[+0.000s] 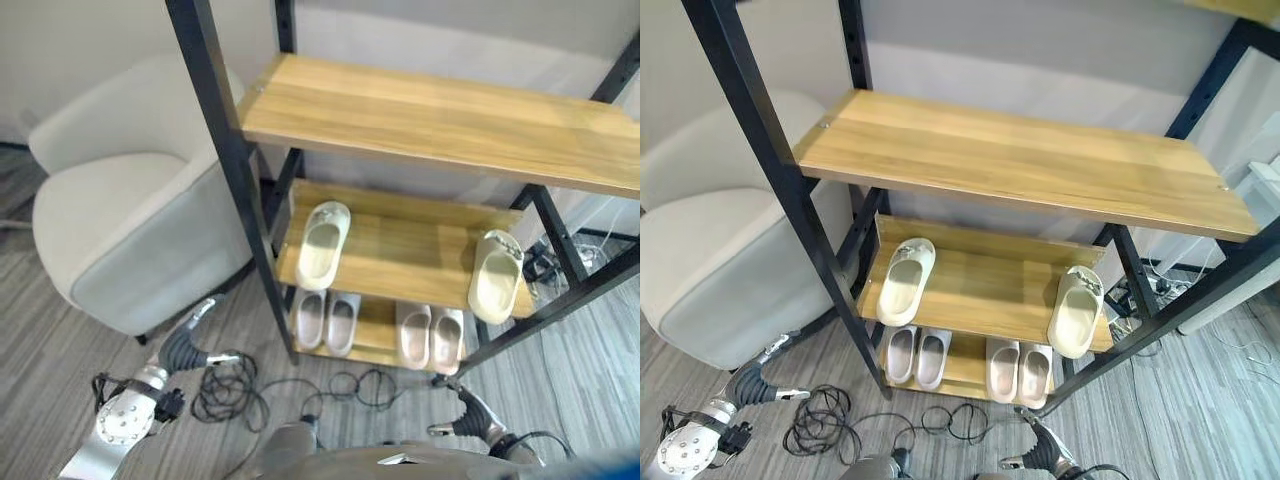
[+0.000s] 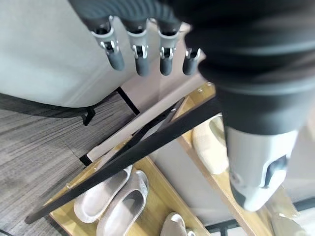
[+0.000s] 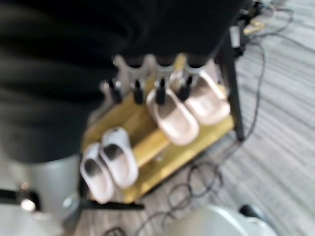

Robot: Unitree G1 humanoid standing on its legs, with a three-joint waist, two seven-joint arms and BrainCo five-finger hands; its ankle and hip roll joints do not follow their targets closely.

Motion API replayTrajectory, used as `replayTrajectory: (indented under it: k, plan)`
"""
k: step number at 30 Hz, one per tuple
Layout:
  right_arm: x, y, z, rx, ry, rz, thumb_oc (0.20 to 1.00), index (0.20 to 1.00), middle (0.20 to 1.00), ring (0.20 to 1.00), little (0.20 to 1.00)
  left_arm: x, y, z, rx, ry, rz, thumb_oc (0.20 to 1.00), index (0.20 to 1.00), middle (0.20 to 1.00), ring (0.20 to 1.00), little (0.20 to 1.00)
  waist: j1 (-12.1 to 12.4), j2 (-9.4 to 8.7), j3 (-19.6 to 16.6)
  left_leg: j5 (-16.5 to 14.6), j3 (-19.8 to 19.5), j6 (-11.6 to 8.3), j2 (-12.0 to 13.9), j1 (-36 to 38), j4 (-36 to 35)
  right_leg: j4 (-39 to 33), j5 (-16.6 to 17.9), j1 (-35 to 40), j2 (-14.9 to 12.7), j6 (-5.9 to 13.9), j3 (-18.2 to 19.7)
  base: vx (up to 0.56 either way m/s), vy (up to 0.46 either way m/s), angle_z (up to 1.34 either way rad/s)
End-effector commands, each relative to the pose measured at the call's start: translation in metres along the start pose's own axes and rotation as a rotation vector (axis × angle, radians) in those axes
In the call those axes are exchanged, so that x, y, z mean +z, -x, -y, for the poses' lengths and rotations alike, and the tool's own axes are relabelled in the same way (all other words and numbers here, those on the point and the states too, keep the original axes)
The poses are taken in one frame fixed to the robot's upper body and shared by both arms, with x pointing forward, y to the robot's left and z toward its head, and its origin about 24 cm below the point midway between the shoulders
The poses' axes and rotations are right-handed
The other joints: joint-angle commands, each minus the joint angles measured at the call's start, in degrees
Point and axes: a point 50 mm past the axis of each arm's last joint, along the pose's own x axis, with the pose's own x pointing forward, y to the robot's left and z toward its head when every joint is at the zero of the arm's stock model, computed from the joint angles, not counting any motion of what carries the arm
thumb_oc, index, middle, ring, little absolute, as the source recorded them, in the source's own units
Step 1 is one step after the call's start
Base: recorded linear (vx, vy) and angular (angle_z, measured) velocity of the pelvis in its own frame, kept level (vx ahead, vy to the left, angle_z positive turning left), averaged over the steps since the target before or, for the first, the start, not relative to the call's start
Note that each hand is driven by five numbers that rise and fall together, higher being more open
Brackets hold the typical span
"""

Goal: Arrange the slippers neatly on the shoe rack.

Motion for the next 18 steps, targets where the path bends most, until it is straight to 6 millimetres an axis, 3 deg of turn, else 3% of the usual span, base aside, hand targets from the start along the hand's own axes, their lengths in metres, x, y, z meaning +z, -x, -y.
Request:
replayTrajectory:
  k: [1,3,7,13,18]
  plan:
    - [-0.001,0.004,0.014,-0.020,0.032,0.024,1.000,1.000,1.000,1.000,1.000,0.034,0.001,-0.023,0.016,0.058,0.157,1.000,1.000,1.000,1.000,1.000,-0.3,1.10,-1.2,2.4,0.9,-2.25,2.3,3.1,-6.6,3.4,-0.8,0.4,0.4,2.11,-1.8,-0.02,-0.031,-0.02]
    - [-0.003,0.006,0.013,-0.016,0.018,0.013,1.000,1.000,1.000,1.000,1.000,0.043,0.002,-0.032,0.009,0.082,0.193,1.000,1.000,1.000,1.000,1.000,-0.3,1.33,-1.8,2.4,0.8,-2.37,2.4,4.2,-6.9,3.0,-0.9,1.2,0.5,2.05,-2.1,-0.03,-0.048,-0.01]
    - [-0.010,0.008,0.004,0.032,0.003,-0.030,1.000,1.000,1.000,1.000,1.000,0.088,0.002,-0.054,-0.100,0.105,0.354,1.000,1.000,1.000,1.000,1.000,-0.4,1.75,-3.1,2.7,0.6,-3.15,2.9,7.1,-7.5,1.6,-1.5,4.6,0.9,1.69,-2.3,-0.06,-0.075,-0.01]
    - [-0.010,0.007,-0.004,0.077,0.002,-0.045,1.000,1.000,1.000,1.000,1.000,0.109,-0.003,-0.059,-0.198,0.229,0.427,1.000,1.000,1.000,1.000,1.000,-1.0,2.22,-3.8,3.5,0.7,-3.89,3.8,8.4,-8.2,1.3,-2.1,5.9,1.6,1.13,-1.8,-0.07,-0.065,-0.05]
    - [-0.008,0.005,-0.003,0.081,0.000,-0.044,1.000,1.000,1.000,1.000,1.000,0.112,-0.008,-0.057,-0.216,0.261,0.442,1.000,1.000,1.000,1.000,1.000,-1.3,3.02,-3.7,6.0,0.4,-4.59,5.1,8.0,-9.0,1.3,-2.5,5.9,3.0,0.29,-1.4,-0.12,-0.095,-0.03]
